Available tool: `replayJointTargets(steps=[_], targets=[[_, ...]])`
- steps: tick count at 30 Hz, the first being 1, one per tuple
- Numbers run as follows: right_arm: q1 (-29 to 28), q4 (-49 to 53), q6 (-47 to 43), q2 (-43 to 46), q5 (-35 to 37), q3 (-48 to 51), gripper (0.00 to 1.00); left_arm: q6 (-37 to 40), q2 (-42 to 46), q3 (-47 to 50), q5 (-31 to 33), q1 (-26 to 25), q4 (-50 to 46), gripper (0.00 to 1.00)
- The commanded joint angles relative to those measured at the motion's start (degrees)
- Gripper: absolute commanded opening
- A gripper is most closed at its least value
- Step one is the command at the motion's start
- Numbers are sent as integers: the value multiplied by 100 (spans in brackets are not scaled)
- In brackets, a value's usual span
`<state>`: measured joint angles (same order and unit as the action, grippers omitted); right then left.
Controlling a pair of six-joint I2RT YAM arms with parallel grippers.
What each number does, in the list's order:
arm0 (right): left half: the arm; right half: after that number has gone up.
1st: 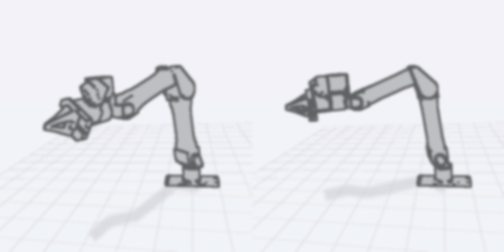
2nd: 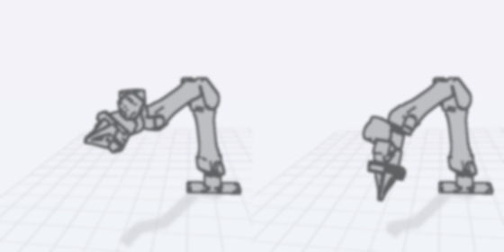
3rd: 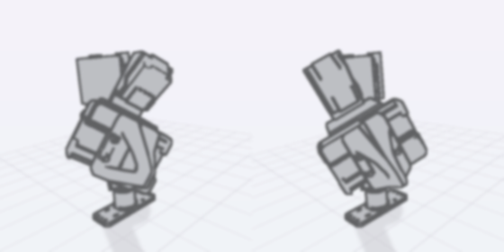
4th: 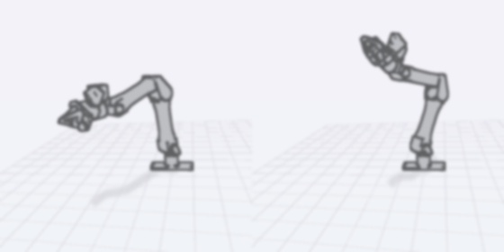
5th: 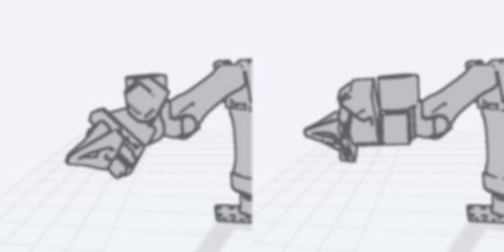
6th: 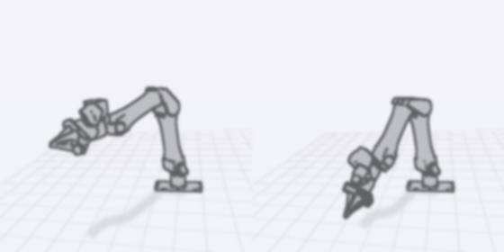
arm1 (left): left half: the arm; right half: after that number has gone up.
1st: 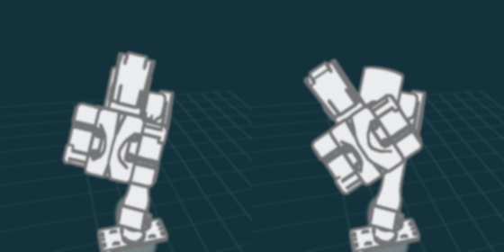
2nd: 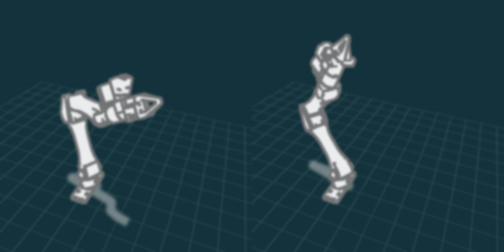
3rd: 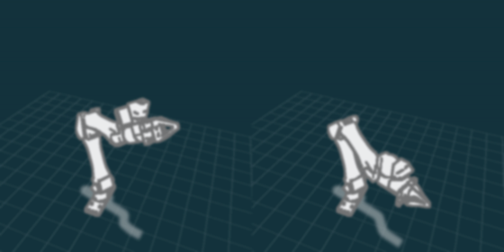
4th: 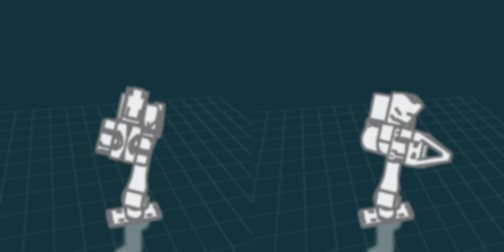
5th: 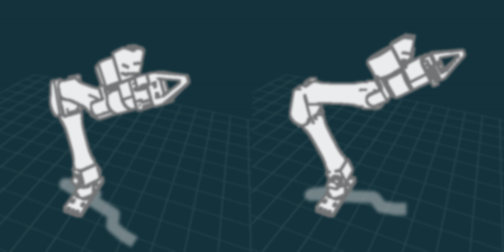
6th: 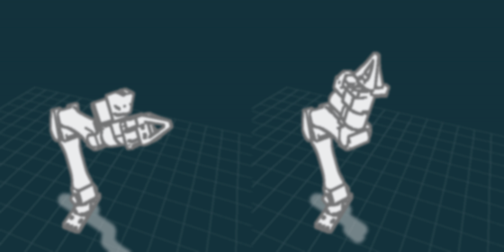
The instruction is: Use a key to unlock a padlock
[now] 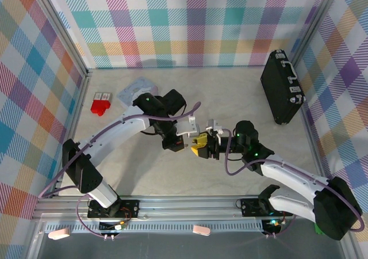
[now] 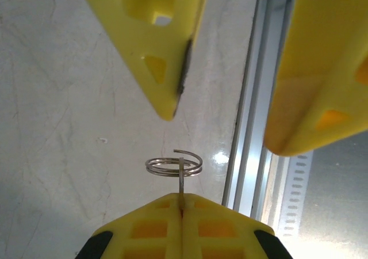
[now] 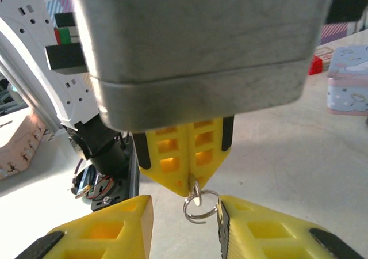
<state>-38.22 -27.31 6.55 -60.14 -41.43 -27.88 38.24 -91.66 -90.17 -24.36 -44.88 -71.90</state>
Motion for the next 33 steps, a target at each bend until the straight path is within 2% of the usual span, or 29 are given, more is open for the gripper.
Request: replayJointTargets(steps=[1, 10, 20, 33], targets=[[-28, -347, -120, -54, -404, -95, 34, 268, 262, 62, -348, -56, -115, 0], [-37, -381, -72, -326, -679, -231, 30, 254, 368, 123, -367, -62, -44, 0], [-87, -1109, 355, -635, -876, -288, 27, 245, 340, 139, -420, -57, 13, 0], [-155, -664, 65, -789, -682, -298, 21, 263, 379, 105, -443, -71, 58, 0]])
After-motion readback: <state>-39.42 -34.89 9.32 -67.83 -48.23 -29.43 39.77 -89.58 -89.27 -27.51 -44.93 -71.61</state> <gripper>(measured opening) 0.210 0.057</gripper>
